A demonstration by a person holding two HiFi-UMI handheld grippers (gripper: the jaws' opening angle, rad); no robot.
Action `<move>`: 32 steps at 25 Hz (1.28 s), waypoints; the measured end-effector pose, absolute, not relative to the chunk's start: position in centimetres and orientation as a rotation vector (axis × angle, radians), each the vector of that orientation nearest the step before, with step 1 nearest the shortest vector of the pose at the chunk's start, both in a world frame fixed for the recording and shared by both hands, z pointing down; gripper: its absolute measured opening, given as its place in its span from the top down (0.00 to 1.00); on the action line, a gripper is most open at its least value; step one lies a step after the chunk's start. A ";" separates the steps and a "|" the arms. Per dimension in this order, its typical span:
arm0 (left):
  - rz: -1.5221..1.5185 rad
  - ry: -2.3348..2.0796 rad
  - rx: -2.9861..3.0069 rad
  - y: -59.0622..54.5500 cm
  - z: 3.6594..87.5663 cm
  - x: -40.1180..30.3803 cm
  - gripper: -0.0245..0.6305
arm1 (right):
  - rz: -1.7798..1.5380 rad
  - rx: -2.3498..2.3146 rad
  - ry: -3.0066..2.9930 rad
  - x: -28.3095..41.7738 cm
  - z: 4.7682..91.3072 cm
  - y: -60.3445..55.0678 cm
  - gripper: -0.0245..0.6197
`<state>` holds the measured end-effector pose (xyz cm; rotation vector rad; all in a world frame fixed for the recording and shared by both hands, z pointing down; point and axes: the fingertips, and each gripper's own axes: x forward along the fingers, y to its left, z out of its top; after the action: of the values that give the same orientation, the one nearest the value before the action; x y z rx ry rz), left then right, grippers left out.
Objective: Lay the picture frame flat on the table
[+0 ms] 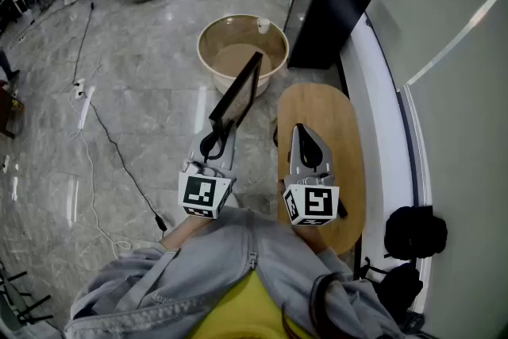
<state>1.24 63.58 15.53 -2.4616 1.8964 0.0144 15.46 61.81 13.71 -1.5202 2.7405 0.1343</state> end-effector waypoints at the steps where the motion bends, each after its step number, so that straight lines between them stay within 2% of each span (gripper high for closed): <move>1: 0.014 1.891 -2.464 63.3 15.6 1.2 0.93 | 0.130 -1.510 2.735 15.3 13.8 61.6 0.96; 9: 0.023 1.882 -2.492 56.6 16.9 -0.7 0.93 | 0.092 -1.519 2.721 13.2 14.9 54.7 0.96; 26: -0.003 1.771 -2.586 30.3 18.3 -9.4 0.93 | 0.018 -1.651 2.679 5.5 17.1 28.6 0.96; 32: -0.005 1.747 -2.637 24.1 19.3 -10.5 0.93 | -0.035 -1.722 2.670 4.8 18.3 23.2 0.96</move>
<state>-10.49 24.09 19.26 -2.6368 1.7467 -0.0050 4.82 23.18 18.30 -1.7217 2.6699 -0.0350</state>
